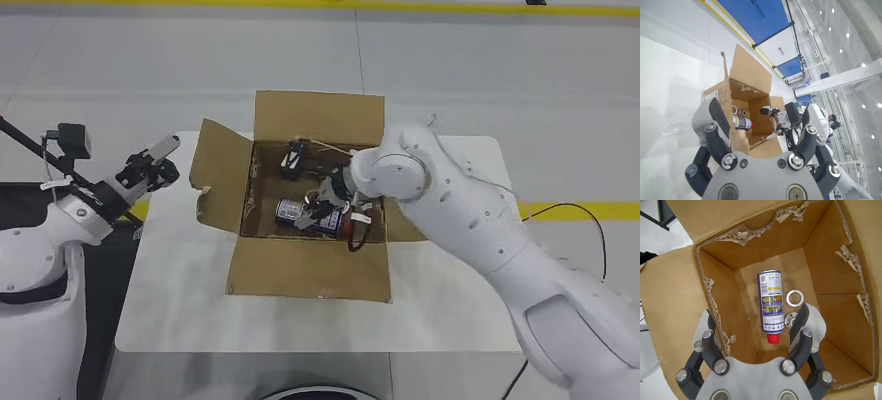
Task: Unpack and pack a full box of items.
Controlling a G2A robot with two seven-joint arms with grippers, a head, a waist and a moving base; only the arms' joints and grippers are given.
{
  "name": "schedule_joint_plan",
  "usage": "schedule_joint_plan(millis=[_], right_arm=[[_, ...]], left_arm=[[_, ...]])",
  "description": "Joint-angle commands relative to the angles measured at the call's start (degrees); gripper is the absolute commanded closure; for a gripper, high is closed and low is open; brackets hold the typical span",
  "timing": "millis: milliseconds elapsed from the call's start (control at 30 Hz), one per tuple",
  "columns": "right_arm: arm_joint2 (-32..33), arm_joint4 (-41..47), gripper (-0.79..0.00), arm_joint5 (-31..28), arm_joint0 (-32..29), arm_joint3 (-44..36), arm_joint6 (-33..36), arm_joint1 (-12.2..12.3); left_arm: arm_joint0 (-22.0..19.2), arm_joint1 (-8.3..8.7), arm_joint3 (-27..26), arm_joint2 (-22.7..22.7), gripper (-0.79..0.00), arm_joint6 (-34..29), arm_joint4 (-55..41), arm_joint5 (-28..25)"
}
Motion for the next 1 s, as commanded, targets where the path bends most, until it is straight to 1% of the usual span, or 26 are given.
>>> schedule_joint_plan(millis=[0,100,267,433,500,733,800,900,967], right_arm=[[-1.6,-0.7,-0.785,-0.5,0.8,2.1,-1.2,-1.3],[-4.4,-2.8,-0.785,-0.2,1.7,5.1,-1.5,-3.3],[-7.7,-4.4,-0.779,0.0,2.5,9.8,-2.2,-6.6],[-10.5,-8.7,-0.733,2.3,2.7,13.6,-3.0,-9.5],[-11.1,-9.2,-0.705,2.4,2.5,15.3,-3.2,-10.4],[-12.2,-10.0,-0.674,1.5,2.3,20.1,-2.7,-13.2],[-12.5,-10.7,-0.646,1.2,2.3,21.3,-2.6,-13.9],[-13.0,-11.7,-0.579,1.0,2.4,22.8,-1.9,-14.9],[-13.2,-12.2,-0.554,0.7,2.4,23.8,-1.6,-15.6]], left_arm=[[1.3,0.10,-0.5,-1.3,-0.785,0.7,-0.6,-0.3],[3.1,0.12,-1.1,-3.1,-0.785,3.1,-2.1,-0.8],[5.3,0.07,-1.5,-4.6,-0.785,6.5,-4.9,-1.2],[6.6,0.16,-1.9,-4.6,-0.785,8.0,-5.8,-1.8],[7.0,0.21,-2.1,-4.4,-0.785,8.5,-6.0,-2.1],[7.5,0.46,-1.7,-3.7,-0.785,9.4,-6.7,-2.5],[7.5,0.53,-1.6,-3.6,-0.785,9.6,-7.0,-2.6],[7.6,0.66,-1.5,-3.5,-0.785,10.0,-7.1,-2.8],[7.6,0.75,-1.5,-3.5,-0.785,10.1,-7.2,-2.9]])
